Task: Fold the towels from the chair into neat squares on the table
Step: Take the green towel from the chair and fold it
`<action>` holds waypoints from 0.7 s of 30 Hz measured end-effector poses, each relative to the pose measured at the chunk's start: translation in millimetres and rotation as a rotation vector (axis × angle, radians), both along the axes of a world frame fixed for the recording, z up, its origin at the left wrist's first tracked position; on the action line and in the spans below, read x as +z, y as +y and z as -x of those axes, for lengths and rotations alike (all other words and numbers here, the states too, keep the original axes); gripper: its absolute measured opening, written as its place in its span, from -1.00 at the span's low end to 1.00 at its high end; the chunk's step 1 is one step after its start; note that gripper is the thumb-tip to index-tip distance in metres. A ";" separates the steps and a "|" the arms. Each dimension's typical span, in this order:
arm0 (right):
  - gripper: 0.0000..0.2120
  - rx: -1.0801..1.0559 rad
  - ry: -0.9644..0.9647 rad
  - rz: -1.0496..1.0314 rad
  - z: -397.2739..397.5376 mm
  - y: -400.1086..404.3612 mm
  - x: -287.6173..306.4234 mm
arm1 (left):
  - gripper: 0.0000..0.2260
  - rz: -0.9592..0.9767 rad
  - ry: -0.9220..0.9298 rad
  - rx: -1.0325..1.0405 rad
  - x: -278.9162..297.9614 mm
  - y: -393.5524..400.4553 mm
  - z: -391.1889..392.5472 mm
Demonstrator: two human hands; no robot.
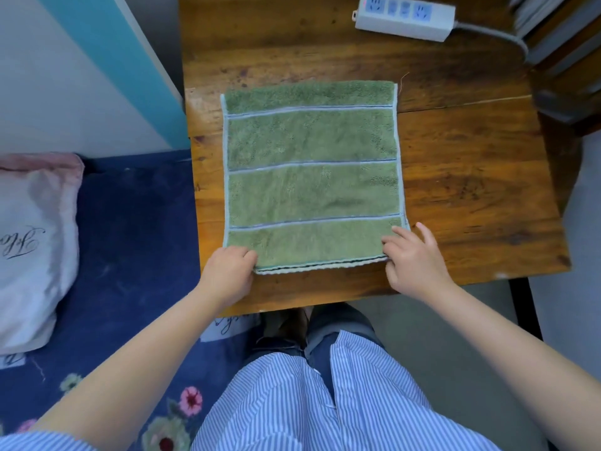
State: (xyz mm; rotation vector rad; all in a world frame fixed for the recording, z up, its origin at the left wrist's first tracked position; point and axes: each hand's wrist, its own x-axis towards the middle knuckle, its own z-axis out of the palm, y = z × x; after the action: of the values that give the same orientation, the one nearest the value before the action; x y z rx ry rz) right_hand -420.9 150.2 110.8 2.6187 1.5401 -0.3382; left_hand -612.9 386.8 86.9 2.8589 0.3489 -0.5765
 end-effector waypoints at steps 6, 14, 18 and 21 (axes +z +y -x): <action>-0.71 -0.081 0.652 0.753 -17.4 21.3 31.1 | -0.76 0.492 0.684 0.076 35.4 11.4 -23.5; -0.79 -0.251 0.666 0.272 -70.7 49.1 52.2 | -0.77 0.440 0.449 0.396 44.4 59.7 -54.7; -0.89 -0.340 0.521 0.040 -75.4 46.6 55.7 | -0.88 0.438 0.099 0.665 45.5 59.2 -55.7; -0.82 -0.413 0.463 -0.060 -83.5 51.2 46.7 | -0.90 0.456 -0.055 0.811 41.3 59.7 -66.8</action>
State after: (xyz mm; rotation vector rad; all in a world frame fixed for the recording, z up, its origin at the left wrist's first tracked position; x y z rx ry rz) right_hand -337.4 201.4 157.5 3.0470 1.0853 -1.0029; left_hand -546.0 446.5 128.2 2.0432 1.1175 -0.3436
